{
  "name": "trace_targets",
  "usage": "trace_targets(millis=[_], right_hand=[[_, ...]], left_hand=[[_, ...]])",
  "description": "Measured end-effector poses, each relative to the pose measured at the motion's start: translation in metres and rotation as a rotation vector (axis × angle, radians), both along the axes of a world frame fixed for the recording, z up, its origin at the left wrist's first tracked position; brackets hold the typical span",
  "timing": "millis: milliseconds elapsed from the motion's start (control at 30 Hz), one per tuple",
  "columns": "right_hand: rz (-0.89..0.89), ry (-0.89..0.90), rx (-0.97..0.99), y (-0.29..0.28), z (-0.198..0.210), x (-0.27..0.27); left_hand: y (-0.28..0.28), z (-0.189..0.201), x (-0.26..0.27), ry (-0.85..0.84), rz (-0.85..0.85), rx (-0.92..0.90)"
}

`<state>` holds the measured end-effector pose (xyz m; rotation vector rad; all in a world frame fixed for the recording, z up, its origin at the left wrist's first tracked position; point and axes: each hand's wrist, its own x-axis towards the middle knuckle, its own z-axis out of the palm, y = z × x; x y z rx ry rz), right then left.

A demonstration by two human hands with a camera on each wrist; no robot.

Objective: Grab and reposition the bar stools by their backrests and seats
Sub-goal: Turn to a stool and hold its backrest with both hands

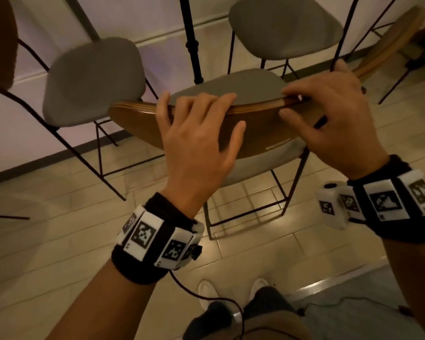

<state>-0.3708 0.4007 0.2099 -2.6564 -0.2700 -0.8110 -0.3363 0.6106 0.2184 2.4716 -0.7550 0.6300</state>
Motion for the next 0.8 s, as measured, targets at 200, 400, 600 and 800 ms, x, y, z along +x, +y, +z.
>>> trace_targets(millis=[200, 400, 600, 800], right_hand=[[0.023, -0.007, -0.108, -0.068, -0.001, 0.022], [0.182, -0.141, -0.048, -0.081, -0.008, 0.032], [0.212, -0.249, -0.003, -0.082, -0.016, 0.045], [0.230, -0.249, 0.051, -0.083, -0.018, 0.046]], left_hand=[[-0.028, 0.002, -0.006, -0.023, 0.211, 0.014], [-0.066, -0.002, -0.013, -0.020, 0.330, -0.006], [-0.068, -0.009, -0.005, -0.082, 0.378, 0.003], [-0.066, -0.011, 0.001, -0.112, 0.348, -0.004]])
